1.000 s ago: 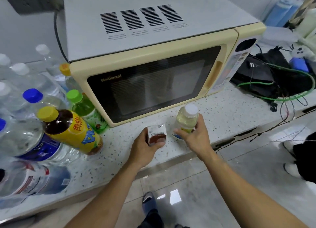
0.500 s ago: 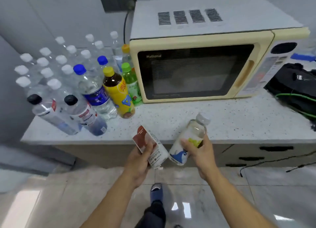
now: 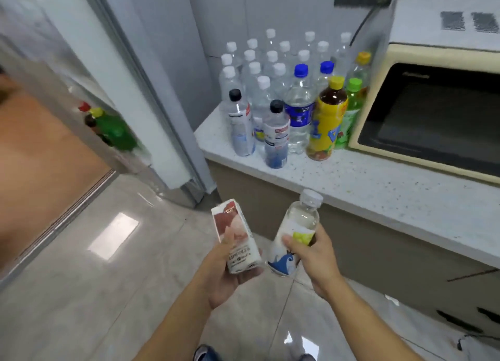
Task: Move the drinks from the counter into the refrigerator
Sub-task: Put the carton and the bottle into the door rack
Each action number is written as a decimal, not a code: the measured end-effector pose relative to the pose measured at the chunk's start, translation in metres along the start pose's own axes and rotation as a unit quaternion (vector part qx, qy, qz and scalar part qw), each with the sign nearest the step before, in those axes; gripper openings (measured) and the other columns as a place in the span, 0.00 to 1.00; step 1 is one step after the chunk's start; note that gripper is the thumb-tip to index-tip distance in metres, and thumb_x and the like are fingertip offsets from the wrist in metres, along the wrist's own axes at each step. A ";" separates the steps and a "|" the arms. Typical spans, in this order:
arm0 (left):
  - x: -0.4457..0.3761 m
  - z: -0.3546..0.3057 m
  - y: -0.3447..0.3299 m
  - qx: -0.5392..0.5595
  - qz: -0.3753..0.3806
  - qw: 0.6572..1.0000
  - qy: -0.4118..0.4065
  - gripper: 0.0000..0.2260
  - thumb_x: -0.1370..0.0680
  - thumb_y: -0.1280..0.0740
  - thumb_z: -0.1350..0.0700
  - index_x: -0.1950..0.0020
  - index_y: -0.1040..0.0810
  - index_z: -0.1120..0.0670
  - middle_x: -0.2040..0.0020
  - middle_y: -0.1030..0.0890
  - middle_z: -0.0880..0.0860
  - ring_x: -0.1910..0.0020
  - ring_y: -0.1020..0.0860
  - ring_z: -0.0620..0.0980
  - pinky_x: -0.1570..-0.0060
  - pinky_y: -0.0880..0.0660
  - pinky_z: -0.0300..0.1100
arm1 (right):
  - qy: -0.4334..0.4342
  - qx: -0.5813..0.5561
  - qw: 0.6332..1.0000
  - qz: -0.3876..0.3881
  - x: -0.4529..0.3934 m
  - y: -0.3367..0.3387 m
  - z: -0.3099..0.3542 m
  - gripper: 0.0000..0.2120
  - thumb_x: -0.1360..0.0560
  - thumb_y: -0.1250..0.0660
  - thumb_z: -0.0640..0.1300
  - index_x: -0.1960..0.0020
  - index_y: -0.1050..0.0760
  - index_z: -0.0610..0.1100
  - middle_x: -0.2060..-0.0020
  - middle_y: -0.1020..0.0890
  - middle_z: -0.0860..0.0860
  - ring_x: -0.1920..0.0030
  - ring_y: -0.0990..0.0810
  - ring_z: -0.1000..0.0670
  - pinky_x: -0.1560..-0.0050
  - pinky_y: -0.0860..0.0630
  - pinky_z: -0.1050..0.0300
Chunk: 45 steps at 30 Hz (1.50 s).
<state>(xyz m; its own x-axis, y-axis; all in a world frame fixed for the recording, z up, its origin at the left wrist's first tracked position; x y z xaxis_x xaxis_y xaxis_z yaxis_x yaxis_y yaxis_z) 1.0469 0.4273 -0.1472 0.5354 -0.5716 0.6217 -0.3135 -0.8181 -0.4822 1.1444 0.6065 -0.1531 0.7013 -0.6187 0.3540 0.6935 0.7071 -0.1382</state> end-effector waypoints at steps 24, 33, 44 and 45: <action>0.056 -0.229 0.270 -0.023 -0.075 0.993 -0.084 0.40 0.45 0.29 0.27 0.40 0.21 0.48 0.43 0.17 0.55 0.45 0.18 0.58 0.53 0.20 0.53 | 0.217 0.045 0.974 0.039 0.042 -0.380 0.037 0.24 0.35 0.20 0.34 0.45 0.24 0.51 0.52 0.15 0.51 0.52 0.15 0.52 0.51 0.18 0.55; 0.010 -0.338 0.249 -0.070 -0.007 0.977 -0.202 0.28 0.31 0.27 0.44 0.34 0.27 0.52 0.48 0.16 0.52 0.51 0.16 0.53 0.59 0.19 0.51 | 0.327 0.007 0.943 -0.062 -0.013 -0.427 0.097 0.28 0.40 0.18 0.48 0.45 0.27 0.54 0.52 0.18 0.59 0.50 0.19 0.56 0.50 0.23 0.64; -0.070 -0.446 0.192 -0.404 0.048 0.844 -0.349 0.19 0.27 0.24 0.60 0.46 0.26 0.41 0.55 0.17 0.34 0.55 0.20 0.29 0.60 0.27 0.22 | 0.334 0.079 0.928 -0.142 -0.062 -0.435 0.106 0.34 0.39 0.18 0.36 0.40 0.28 0.55 0.46 0.21 0.59 0.46 0.22 0.62 0.46 0.27 0.70; -0.078 -0.450 0.189 -0.435 0.058 0.828 -0.349 0.20 0.28 0.24 0.61 0.45 0.27 0.42 0.56 0.17 0.35 0.56 0.21 0.27 0.61 0.29 0.20 | 0.328 0.085 0.929 -0.148 -0.066 -0.438 0.102 0.33 0.39 0.17 0.36 0.40 0.28 0.52 0.45 0.22 0.56 0.46 0.22 0.62 0.47 0.27 0.70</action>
<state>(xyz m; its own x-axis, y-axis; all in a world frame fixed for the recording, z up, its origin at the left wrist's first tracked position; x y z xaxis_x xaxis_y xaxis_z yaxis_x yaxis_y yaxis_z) 0.5931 0.2888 -0.0087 0.6899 -0.7220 -0.0527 -0.6781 -0.6700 0.3022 0.7775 0.3723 -0.0213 0.4727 -0.8308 -0.2940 0.8749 0.4823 0.0437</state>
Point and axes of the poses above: each hand's wrist, its own x-axis away from the middle knuckle, its own y-axis out of the back of the hand, z = x × y, the point moved 6 cm from there along -x, towards the middle knuckle
